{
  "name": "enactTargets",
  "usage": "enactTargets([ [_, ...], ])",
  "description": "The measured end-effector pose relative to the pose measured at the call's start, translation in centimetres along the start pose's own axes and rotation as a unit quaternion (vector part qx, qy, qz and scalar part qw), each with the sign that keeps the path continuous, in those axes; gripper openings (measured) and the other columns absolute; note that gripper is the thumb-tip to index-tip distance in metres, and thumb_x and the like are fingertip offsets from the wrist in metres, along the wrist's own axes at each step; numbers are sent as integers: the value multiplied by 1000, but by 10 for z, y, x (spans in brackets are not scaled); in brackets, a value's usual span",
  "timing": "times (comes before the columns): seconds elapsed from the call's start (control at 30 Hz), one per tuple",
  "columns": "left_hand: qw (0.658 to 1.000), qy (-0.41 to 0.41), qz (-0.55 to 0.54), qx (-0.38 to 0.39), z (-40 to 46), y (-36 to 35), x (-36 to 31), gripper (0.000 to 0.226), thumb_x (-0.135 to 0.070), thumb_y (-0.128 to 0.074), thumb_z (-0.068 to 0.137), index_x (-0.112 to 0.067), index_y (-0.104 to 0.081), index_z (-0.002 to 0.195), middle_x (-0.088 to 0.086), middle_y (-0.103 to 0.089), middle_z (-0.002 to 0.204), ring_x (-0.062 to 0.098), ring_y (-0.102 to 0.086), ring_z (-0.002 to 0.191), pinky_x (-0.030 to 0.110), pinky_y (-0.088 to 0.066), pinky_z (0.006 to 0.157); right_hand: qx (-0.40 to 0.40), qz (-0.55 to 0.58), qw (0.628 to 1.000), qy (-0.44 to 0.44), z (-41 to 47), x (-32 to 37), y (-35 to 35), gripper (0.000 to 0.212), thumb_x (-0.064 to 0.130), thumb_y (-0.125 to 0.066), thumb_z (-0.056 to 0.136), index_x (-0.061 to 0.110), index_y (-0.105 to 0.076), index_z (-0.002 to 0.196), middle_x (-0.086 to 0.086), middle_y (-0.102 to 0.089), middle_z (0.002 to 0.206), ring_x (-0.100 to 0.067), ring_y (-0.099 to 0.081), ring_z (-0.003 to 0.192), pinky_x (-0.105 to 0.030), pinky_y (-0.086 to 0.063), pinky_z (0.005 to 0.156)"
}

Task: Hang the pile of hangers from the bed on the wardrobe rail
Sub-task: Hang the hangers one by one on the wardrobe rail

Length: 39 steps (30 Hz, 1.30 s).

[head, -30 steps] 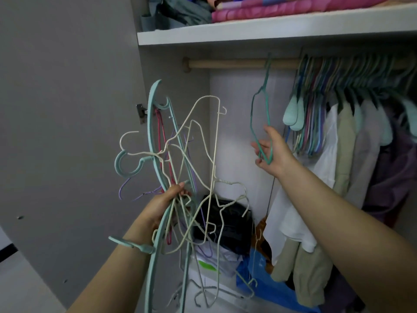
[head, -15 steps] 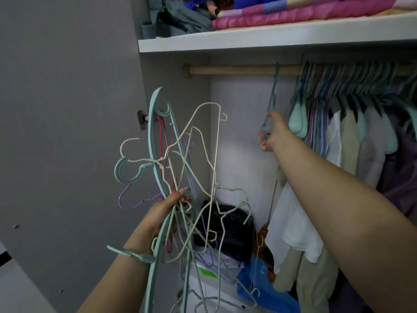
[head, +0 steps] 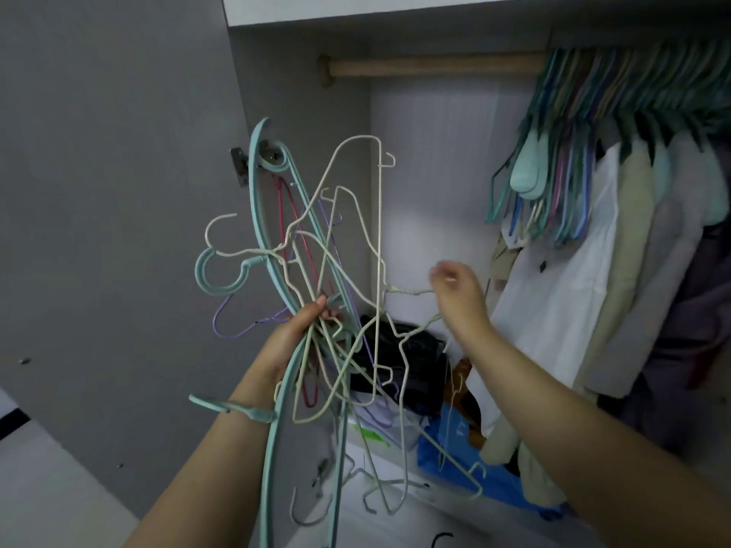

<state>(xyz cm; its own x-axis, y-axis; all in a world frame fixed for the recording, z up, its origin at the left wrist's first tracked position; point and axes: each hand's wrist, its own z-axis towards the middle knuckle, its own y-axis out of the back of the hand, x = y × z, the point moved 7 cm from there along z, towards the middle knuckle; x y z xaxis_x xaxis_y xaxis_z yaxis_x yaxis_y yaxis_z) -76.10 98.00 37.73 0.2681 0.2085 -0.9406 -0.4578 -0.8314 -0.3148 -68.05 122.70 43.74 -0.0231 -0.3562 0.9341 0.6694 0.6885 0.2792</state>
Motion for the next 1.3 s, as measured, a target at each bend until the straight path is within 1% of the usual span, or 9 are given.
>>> enactTargets([
  [0.13, 999, 16, -27, 11, 4, -11, 11, 31, -40, -65, 88, -10, -65, 91, 17, -68, 97, 31, -66, 85, 50, -47, 97, 148, -126, 979, 55, -33, 6, -45, 37, 48, -55, 90, 24, -62, 116, 4, -53, 118, -9, -54, 97, -26, -43, 86],
  [0.27, 998, 28, -36, 31, 6, -19, 14, 28, -40, -62, 90, -14, -66, 82, 13, -69, 86, 29, -67, 79, 48, -48, 94, 167, -202, 962, 72, -45, 4, -60, 54, 47, -60, 88, 21, -48, 133, -2, -41, 125, -20, -54, 104, -35, -47, 92],
  [0.43, 996, 31, -70, 35, 6, -15, 23, 23, -34, -63, 89, -12, -66, 82, 10, -67, 82, 24, -65, 74, 44, -48, 91, 147, -118, 976, 113, -55, 2, -55, 29, 31, -57, 93, 29, -55, 121, 3, -48, 106, -14, -56, 85, -35, -51, 83],
  [0.6, 997, 28, -61, 49, 5, -16, 26, 31, -34, -59, 92, -16, -72, 71, 6, -69, 79, 20, -67, 71, 43, -49, 85, 212, -34, 973, 86, -67, -12, -59, 39, 25, -46, 100, 26, -44, 139, 4, -60, 101, -11, -57, 86, -26, -46, 84],
  [0.7, 995, 14, -85, 54, 7, -17, 18, 29, -34, -59, 88, -18, -70, 66, 2, -68, 78, 18, -67, 73, 36, -55, 76, 39, 26, 991, 129, -72, -24, -28, 21, 19, -41, 101, 16, -51, 120, 12, -57, 101, -6, -53, 87, -16, -43, 81],
  [0.8, 987, -5, -145, 68, 9, -22, 5, 27, -31, -58, 87, -17, -66, 65, 0, -67, 78, 16, -68, 77, 33, -57, 78, -104, 9, 993, 48, -81, -74, -2, 5, 20, -41, 101, 17, -41, 97, -2, -53, 86, -22, -53, 78, -30, -40, 70],
  [0.97, 979, -28, -188, 75, 12, -34, -9, 29, -28, -51, 94, -14, -64, 73, 1, -69, 83, 14, -69, 83, 33, -58, 76, 125, -85, 985, -78, -107, -146, -32, 26, 27, -38, 101, 14, -56, 89, -10, -63, 82, -26, -60, 78, -39, -48, 75],
  [1.13, 977, -8, -205, 61, 15, -38, -6, 27, -30, -62, 88, -6, -67, 100, 7, -70, 103, 19, -67, 99, 36, -56, 85, 58, -119, 990, 55, -119, -119, -9, 49, 57, -42, 91, 16, -40, 62, -1, -39, 49, -20, -41, 50, -40, -38, 51],
  [1.3, 978, 4, -194, 72, 8, -50, 0, 35, -30, -59, 89, -3, -69, 108, 11, -67, 112, 24, -61, 113, 40, -46, 104, 50, -146, 984, 90, -104, -111, 12, 55, 72, -31, 85, 25, -35, 56, 2, -30, 44, -20, -35, 46, -43, -38, 47],
])
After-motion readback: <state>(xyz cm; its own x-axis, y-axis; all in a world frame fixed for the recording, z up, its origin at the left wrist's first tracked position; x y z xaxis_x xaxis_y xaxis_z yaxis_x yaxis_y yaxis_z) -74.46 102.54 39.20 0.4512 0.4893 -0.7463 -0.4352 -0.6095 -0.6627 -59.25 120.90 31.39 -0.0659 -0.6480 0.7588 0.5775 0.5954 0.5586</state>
